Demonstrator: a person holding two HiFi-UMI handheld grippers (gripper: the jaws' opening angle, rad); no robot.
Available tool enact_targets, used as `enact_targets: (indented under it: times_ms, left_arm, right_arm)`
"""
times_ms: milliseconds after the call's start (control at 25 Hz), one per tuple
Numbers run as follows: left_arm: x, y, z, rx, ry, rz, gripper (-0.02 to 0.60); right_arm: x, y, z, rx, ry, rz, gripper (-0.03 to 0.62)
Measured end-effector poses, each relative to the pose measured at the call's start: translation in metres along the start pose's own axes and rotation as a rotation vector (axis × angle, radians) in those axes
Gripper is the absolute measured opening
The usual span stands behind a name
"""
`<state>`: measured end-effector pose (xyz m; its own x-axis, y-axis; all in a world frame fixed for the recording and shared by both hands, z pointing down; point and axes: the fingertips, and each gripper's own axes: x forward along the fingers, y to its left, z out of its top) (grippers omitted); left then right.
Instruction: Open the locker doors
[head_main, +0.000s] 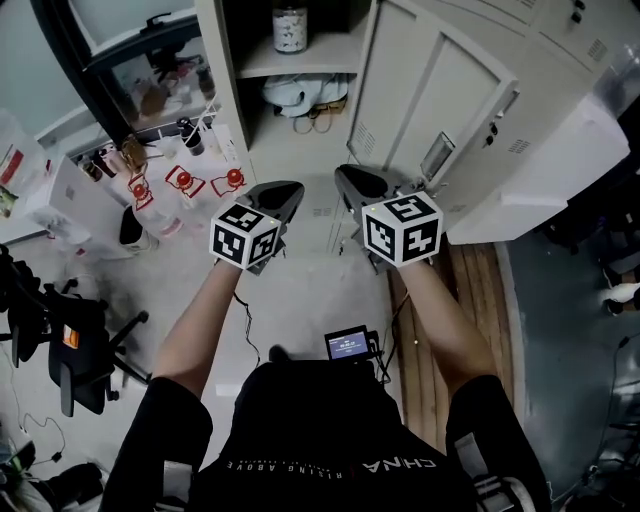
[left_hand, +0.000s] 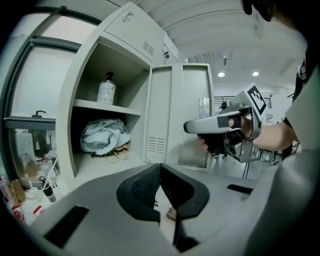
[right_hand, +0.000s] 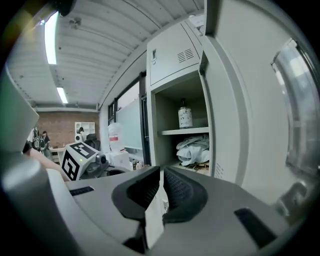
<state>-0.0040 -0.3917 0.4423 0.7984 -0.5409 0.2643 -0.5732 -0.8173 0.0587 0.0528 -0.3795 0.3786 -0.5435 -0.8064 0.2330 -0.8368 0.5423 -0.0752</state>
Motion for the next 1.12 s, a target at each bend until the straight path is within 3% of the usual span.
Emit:
enact_targets:
  times_ms: [240,640,840,1000,1120]
  left_arm:
    - [-0.019,0.002,-0.005,0.019,-0.013,-0.038,0.020]
    - [-0.063,-0.004,-0.058,0.000,0.025,-0.114,0.020]
    - [-0.090,-0.035,-0.075,-0.023,0.025,-0.091,0.020]
    - [-0.110,-0.068,-0.062,-0.017,-0.008,-0.053,0.020]
    - [-0.114,-0.111,-0.057,-0.034,-0.031,-0.025,0.020]
  right_arm:
    - [0.015,0.017,-0.008,-0.012,0.039,0.022,0.048]
    - [0.016,0.070,-0.043,-0.019,0.113,-0.016,0.044]
    - [-0.008,0.097,-0.048,-0.068,0.139,0.008,0.044]
    - [-0.051,0.114,-0.043,-0.080,0.105,0.031,0.044]
    - [-0.100,0.120,-0.065,-0.081,0.112,0.039,0.044]
